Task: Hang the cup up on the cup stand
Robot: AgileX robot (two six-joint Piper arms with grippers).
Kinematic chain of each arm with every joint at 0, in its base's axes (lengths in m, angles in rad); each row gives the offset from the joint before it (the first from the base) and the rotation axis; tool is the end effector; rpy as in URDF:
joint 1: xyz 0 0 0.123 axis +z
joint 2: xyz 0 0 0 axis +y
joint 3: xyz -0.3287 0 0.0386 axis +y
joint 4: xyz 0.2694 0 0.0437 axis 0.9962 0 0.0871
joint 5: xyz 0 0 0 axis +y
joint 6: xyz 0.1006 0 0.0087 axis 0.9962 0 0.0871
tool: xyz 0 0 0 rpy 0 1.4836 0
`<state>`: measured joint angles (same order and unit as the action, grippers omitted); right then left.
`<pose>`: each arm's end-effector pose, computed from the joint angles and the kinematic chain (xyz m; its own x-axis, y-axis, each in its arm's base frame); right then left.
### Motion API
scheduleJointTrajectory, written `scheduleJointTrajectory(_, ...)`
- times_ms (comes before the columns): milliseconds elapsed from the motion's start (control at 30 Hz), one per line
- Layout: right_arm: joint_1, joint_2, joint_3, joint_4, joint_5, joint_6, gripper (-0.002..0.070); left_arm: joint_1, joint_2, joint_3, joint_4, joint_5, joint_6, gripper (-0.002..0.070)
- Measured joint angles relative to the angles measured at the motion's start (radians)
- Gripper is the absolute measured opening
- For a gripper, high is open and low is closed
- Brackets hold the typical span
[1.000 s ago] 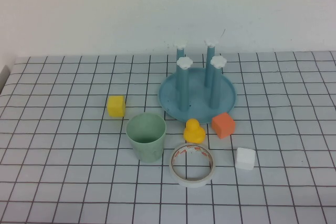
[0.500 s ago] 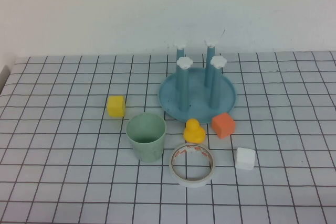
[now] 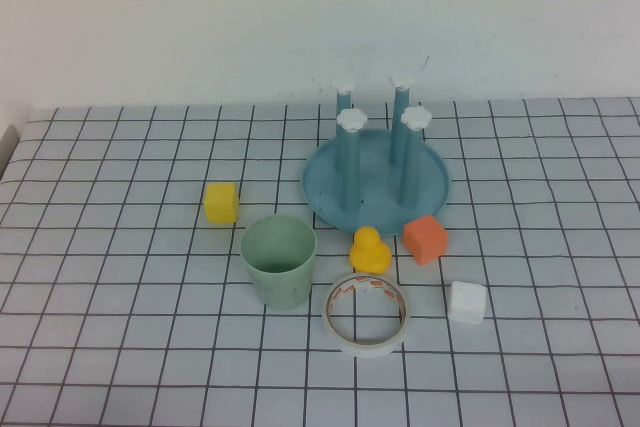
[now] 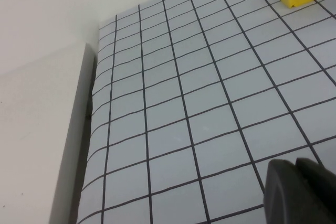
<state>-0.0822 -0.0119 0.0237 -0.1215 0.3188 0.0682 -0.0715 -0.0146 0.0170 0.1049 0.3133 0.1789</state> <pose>0.0383 -0.0070 0.1740 -0.2434 -0.0273 -0.9695 0.1074 0.9927 -0.0549 0.0387 0.0005 0.1771 -0.2047 0.2904 -0.9348 0.1002 0.9562 0.2751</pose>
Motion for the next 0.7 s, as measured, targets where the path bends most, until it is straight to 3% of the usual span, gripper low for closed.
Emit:
scheduleJointTrajectory(167,0.0,0.0,0.002,0.17,-0.036,0.005,-0.0001,0.0,0.0,0.0,0.0,-0.005,-0.002,-0.0001)
scheduleJointTrajectory(233,0.0,0.0,0.002,0.316,-0.052,0.043,-0.0001,0.0,0.0,0.0,-0.066,-0.031,-0.028,-0.0001)
scheduleJointTrajectory(400,0.0,0.0,0.003,0.758,-0.068,0.124,-0.0001,0.0,0.0,0.002,-0.623,-0.179,-0.31,-0.0001)
scheduleJointTrajectory(467,0.0,0.0,0.003,0.857,-0.073,0.13,-0.0001,0.0,0.0,0.002,-0.829,-0.243,-0.368,-0.0001)
scheduleJointTrajectory(533,0.0,0.0,0.003,0.907,-0.079,0.132,-0.0001,0.0,0.0,0.002,-0.947,-0.304,-0.382,-0.0001)
scheduleJointTrajectory(700,0.0,0.0,0.003,0.943,-0.07,0.115,-0.0001,0.0,0.0,0.002,-1.056,-0.383,-0.39,-0.0001)
